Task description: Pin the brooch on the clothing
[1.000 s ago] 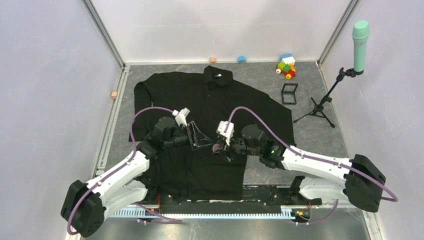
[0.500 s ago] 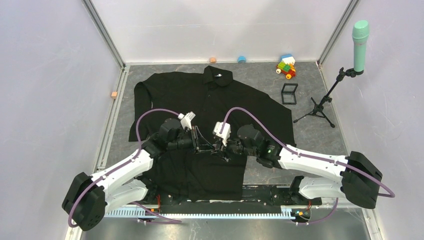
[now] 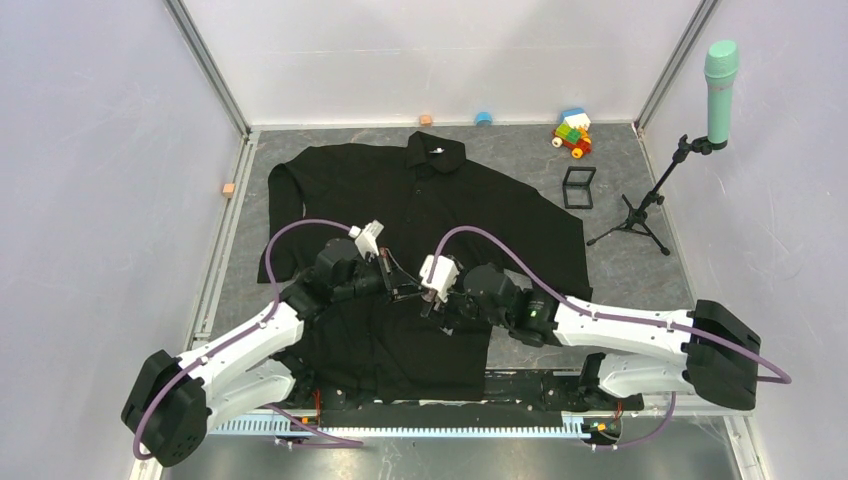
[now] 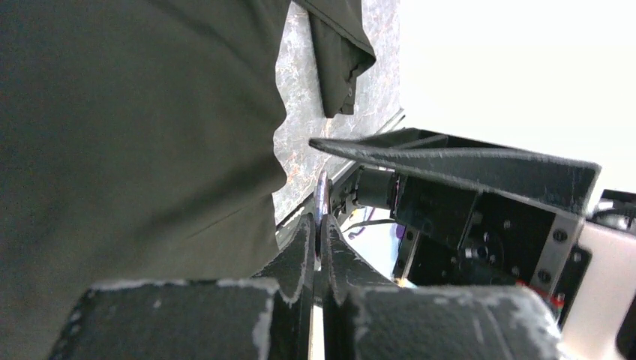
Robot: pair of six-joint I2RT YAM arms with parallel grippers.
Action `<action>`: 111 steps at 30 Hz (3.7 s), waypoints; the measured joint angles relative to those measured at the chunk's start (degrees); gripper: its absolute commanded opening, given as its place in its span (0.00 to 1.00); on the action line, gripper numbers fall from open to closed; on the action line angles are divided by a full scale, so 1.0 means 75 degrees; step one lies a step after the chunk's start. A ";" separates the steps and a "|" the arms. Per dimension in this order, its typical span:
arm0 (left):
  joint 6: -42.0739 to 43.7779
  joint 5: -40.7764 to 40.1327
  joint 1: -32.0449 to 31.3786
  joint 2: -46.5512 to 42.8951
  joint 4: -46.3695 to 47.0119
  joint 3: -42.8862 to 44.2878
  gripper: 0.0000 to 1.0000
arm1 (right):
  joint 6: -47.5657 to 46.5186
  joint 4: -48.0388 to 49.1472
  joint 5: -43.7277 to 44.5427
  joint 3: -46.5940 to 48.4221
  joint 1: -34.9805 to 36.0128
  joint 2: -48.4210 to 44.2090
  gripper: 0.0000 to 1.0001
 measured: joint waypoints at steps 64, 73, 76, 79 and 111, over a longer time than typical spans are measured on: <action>0.0874 0.0041 0.0000 -0.2183 0.1492 -0.0198 0.58 | 0.4809 0.4727 -0.2238 -0.1725 -0.1786 -0.1894 0.00; 0.0778 0.0131 0.0000 -0.2669 0.2218 -0.0227 0.44 | 0.5581 0.5837 -0.3016 -0.1883 -0.1786 -0.1784 0.00; 0.0775 0.0166 0.0000 -0.2594 0.2253 -0.0227 0.43 | 0.5680 0.5884 -0.3165 -0.1883 -0.1786 -0.1705 0.00; 0.0778 0.0251 0.0000 -0.2442 0.2273 -0.0227 0.42 | 0.5727 0.5901 -0.3241 -0.1883 -0.1786 -0.1652 0.00; 0.1198 0.0877 -0.0006 -0.2200 0.1087 -0.0093 0.02 | 0.5435 0.4558 -0.3223 -0.1306 -0.1813 -0.1428 0.51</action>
